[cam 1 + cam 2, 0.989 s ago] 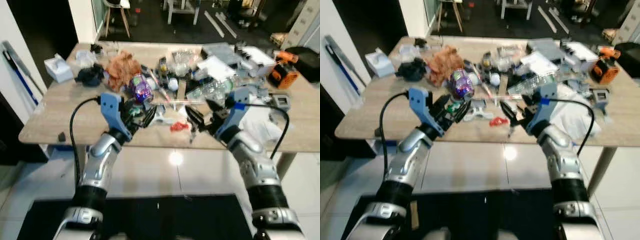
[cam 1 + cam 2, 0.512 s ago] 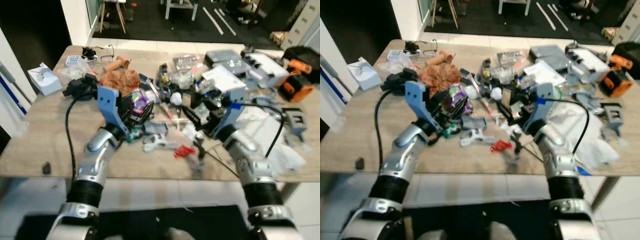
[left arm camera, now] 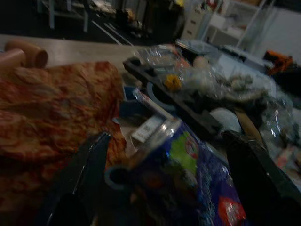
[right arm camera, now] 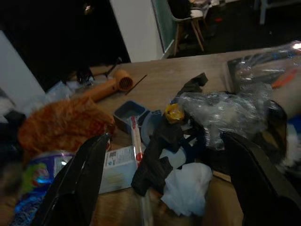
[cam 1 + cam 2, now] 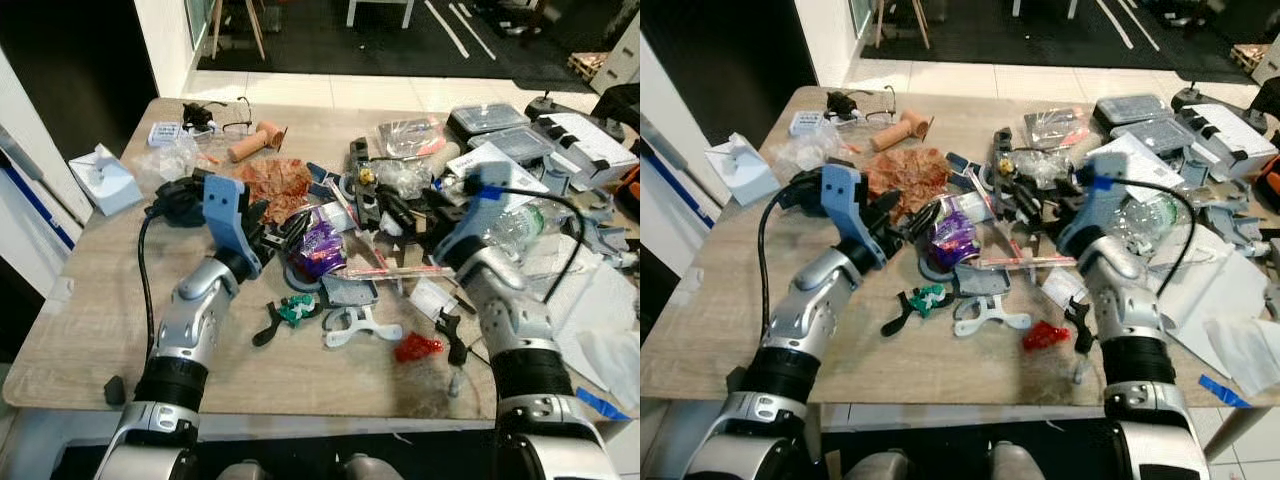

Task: Picking trash to rubbish bin

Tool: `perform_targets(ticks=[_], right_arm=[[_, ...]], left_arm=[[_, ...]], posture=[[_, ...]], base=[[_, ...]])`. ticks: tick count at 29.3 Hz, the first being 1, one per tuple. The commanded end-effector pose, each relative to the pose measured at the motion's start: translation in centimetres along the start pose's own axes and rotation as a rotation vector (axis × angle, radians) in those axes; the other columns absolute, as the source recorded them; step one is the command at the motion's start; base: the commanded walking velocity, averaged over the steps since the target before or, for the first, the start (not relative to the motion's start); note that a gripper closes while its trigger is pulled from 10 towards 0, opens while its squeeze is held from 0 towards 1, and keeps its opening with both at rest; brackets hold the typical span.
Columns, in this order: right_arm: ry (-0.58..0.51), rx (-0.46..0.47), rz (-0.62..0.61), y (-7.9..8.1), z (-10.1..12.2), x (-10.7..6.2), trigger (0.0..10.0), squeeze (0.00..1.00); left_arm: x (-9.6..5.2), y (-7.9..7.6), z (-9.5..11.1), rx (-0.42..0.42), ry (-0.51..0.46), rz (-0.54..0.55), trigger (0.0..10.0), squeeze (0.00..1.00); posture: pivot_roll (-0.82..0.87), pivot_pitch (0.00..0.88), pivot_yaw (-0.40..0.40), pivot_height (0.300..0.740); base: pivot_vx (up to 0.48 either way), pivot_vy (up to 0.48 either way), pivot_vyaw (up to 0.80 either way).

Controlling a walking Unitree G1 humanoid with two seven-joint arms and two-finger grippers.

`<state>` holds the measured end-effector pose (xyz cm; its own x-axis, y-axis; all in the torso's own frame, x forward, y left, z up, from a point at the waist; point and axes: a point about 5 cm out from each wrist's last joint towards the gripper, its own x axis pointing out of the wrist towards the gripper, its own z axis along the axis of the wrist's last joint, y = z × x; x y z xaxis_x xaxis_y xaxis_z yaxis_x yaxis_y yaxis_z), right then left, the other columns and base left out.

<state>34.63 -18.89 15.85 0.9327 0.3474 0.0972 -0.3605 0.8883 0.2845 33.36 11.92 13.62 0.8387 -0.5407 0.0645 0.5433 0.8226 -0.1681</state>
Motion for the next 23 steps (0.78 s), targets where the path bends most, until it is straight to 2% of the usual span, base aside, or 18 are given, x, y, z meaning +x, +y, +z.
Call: perform_targets(ticks=[1, 7, 9, 13, 18, 20, 23], right_arm=[[0.031, 0.054, -0.016, -0.6, -0.3, -0.2, 10.0, 0.00], [0.121, 0.068, 0.006, -0.7, -1.0, -0.2, 10.0, 0.00], [0.162, 0.074, 0.020, -0.7, -1.2, -0.3, 10.0, 0.00], [0.176, 0.084, 0.042, -0.5, -1.0, -0.3, 10.0, 0.00], [0.181, 0.069, 0.056, -0.4, -0.7, -0.2, 10.0, 0.00], [0.188, 0.059, 0.061, -0.3, -0.6, -0.2, 10.0, 0.00], [0.187, 0.055, 0.060, -0.4, -0.4, -0.2, 10.0, 0.00]], left_arm=[[0.0, -0.2, 0.0, 0.015, 0.051, -0.030, 10.0, 0.00], [-0.3, -0.1, -0.3, -0.012, 0.120, -0.058, 10.0, 0.00], [-0.4, 0.0, -0.3, -0.052, 0.151, -0.067, 10.0, 0.00], [-0.3, -0.3, -0.4, -0.091, 0.187, -0.078, 10.0, 0.00], [0.4, -1.4, -0.5, -0.100, 0.220, -0.096, 10.0, 0.00], [1.2, -2.2, -0.9, -0.126, 0.257, -0.102, 10.0, 0.00], [1.4, -2.0, -1.0, -0.144, 0.275, -0.088, 10.0, 0.00]], posture=[[-0.05, 0.000, -0.051, 0.740], [-0.05, 0.000, -0.050, 0.740], [-0.05, 0.000, -0.049, 0.740], [-0.05, 0.000, -0.048, 0.740], [-0.05, 0.000, -0.046, 0.740], [-0.06, 0.000, -0.043, 0.740], [-0.06, 0.000, -0.040, 0.740]], base=[[0.000, 0.000, 0.00], [0.000, 0.000, 0.00], [0.000, 0.000, 0.00], [0.000, 0.000, 0.00], [0.000, 0.000, 0.00], [0.000, 0.000, 0.00], [0.000, 0.000, 0.00]])
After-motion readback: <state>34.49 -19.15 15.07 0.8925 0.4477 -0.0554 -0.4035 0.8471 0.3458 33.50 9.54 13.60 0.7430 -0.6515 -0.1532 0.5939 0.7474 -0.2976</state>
